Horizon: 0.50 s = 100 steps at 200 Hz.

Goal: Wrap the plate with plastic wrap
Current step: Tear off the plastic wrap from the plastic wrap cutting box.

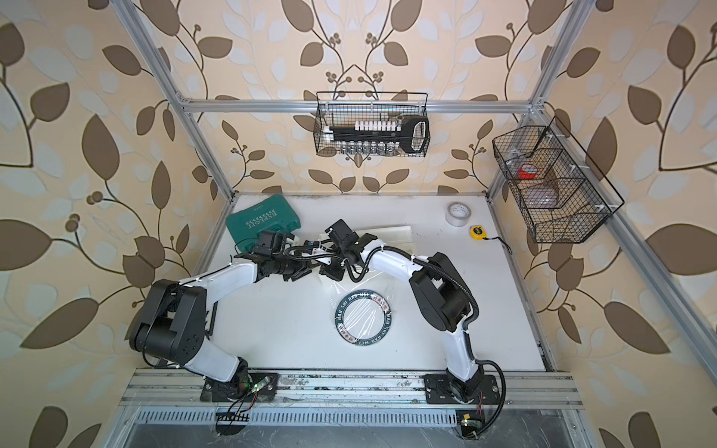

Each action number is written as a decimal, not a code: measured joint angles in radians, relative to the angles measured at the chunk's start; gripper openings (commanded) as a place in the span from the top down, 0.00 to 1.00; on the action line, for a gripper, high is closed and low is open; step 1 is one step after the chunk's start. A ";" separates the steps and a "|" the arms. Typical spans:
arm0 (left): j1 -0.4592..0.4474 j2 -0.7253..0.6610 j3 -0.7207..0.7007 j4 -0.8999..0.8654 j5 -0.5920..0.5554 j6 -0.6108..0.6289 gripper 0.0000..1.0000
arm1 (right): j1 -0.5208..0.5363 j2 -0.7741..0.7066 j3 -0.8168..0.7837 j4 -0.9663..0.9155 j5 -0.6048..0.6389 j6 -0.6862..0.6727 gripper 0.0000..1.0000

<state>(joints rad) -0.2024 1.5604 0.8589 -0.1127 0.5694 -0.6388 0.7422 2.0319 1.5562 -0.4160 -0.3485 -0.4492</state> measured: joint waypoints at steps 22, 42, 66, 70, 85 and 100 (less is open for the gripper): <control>-0.003 0.037 0.028 0.017 0.008 0.000 0.43 | 0.000 0.000 0.000 0.000 0.000 0.000 0.99; -0.015 0.076 0.034 0.029 0.008 0.001 0.45 | 0.000 0.000 0.000 0.000 0.000 0.000 0.99; -0.028 0.101 0.043 0.033 0.014 0.008 0.49 | -0.001 0.000 -0.001 0.000 0.000 0.001 1.00; -0.028 0.102 0.044 0.033 0.013 0.009 0.50 | -0.002 0.000 -0.001 0.000 0.000 0.002 1.00; -0.034 0.108 0.051 0.033 0.011 0.016 0.55 | -0.003 0.000 -0.002 0.000 0.000 0.004 1.00; -0.040 0.109 0.060 0.034 0.008 0.035 0.67 | -0.003 0.000 -0.002 0.001 0.001 0.005 1.00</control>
<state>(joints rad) -0.2420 1.6695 0.9188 -0.0792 0.5774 -0.6041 0.7391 2.0319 1.5547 -0.4152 -0.3477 -0.4442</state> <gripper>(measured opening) 0.397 0.104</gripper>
